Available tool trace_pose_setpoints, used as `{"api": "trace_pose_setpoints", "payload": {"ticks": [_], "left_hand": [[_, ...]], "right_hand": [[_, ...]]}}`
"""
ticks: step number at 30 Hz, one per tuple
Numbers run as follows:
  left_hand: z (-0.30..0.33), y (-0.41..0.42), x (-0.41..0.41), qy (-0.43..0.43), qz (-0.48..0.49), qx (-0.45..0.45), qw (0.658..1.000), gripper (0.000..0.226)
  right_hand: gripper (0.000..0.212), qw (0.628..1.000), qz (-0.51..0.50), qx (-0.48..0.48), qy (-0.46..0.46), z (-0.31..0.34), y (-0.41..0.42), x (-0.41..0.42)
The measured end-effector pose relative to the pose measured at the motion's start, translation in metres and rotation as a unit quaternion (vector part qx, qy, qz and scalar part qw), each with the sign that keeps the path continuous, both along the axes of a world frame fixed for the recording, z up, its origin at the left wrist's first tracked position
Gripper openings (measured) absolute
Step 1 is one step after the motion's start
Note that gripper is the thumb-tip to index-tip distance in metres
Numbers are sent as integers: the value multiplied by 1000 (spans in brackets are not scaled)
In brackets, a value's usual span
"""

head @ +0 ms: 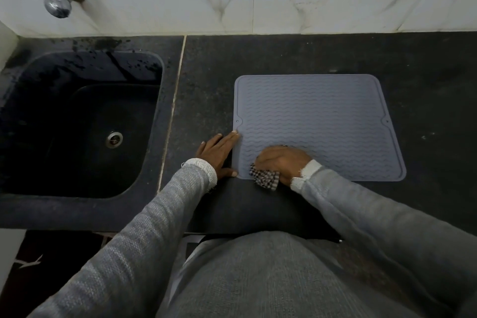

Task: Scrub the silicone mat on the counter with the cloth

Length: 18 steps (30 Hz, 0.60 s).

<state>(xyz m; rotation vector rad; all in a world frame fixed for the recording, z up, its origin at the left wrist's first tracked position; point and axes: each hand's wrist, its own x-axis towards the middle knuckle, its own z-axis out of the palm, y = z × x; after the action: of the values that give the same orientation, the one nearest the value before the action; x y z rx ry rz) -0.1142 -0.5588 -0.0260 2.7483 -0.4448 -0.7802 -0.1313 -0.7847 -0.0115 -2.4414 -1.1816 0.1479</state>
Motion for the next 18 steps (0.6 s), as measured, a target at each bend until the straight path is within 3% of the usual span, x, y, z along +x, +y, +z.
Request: {"api": "trace_pose_setpoints", "payload": {"ticks": [2,8,16,18], "left_hand": [[-1,0,0,-6,3,2,1000,101],[-1,1,0,-13,7,1,1000,102],[1,0,-2,-7,8,-7,1000,102],[3,-1,-2,-4,7,-1,1000,101]], "right_hand": [[25,999,1,-27,36,-2,23,3],[27,995,83,-26,-46,-13,26,4],[22,995,54,-28,-83,-20,-32,1],[29,997,37,-13,-73,-22,-31,0]]}}
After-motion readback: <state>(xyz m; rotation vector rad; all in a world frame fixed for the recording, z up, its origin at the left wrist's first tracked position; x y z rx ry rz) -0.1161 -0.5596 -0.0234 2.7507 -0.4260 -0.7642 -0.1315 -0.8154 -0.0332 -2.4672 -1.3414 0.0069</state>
